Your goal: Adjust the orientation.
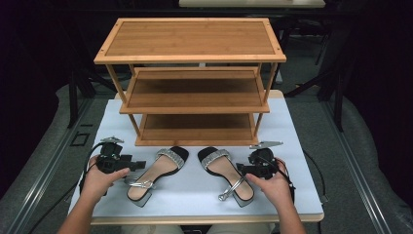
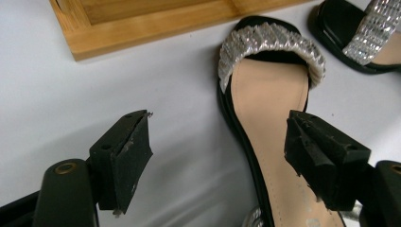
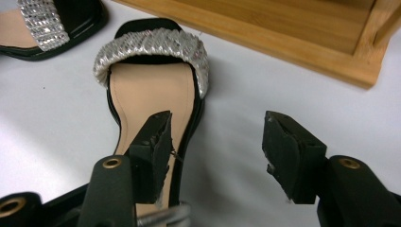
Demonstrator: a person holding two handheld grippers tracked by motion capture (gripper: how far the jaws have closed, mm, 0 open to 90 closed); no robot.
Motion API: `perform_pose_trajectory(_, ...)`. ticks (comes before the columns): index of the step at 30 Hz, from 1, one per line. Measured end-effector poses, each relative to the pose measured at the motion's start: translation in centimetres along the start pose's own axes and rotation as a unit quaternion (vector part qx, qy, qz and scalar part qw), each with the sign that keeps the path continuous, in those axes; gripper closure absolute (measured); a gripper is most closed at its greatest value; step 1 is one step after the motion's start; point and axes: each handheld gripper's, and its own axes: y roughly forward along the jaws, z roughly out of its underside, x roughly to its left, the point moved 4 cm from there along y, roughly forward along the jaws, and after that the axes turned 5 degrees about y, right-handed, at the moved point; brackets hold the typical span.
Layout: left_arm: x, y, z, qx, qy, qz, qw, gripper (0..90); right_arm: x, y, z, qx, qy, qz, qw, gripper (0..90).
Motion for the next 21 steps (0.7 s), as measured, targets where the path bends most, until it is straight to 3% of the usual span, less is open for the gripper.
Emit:
perform_pose_trajectory(3,0.0,-0.2,0.1,-0.001,0.007,0.003,1.0000,23.5,-0.4,-0.3,0.4,-0.004,0.014,0.012,0.9998,38.6)
perform_pose_trajectory(7,0.1,-0.2,0.1,0.003,0.004,0.002,1.0000,30.7,-1.1,-0.8,0.7,-0.009,0.017,0.019,0.9996,38.1)
perform_pose_trajectory(10,0.2,-0.6,0.0,-0.006,0.002,0.001,1.0000,32.7,-1.5,-1.0,0.8,-0.010,0.024,0.015,0.9996,37.6)
perform_pose_trajectory(12,0.2,-0.9,-0.2,-0.017,-0.002,0.008,0.9998,32.7,-1.7,-1.0,0.9,-0.013,0.030,0.025,0.9992,37.3)
perform_pose_trajectory(14,-0.1,-1.1,-0.3,-0.021,0.003,0.016,0.9996,32.5,-1.8,-1.0,1.0,-0.014,0.034,0.020,0.9991,36.9)
perform_pose_trajectory(19,-0.7,-1.4,-0.5,0.000,0.011,0.017,0.9998,34.2,-1.7,-1.1,1.1,-0.015,0.040,0.017,0.9989,37.7)
perform_pose_trajectory(21,-0.8,-1.5,-0.6,0.016,0.017,0.008,0.9997,34.4,-1.5,-1.2,1.1,-0.016,0.040,0.016,0.9989,37.6)
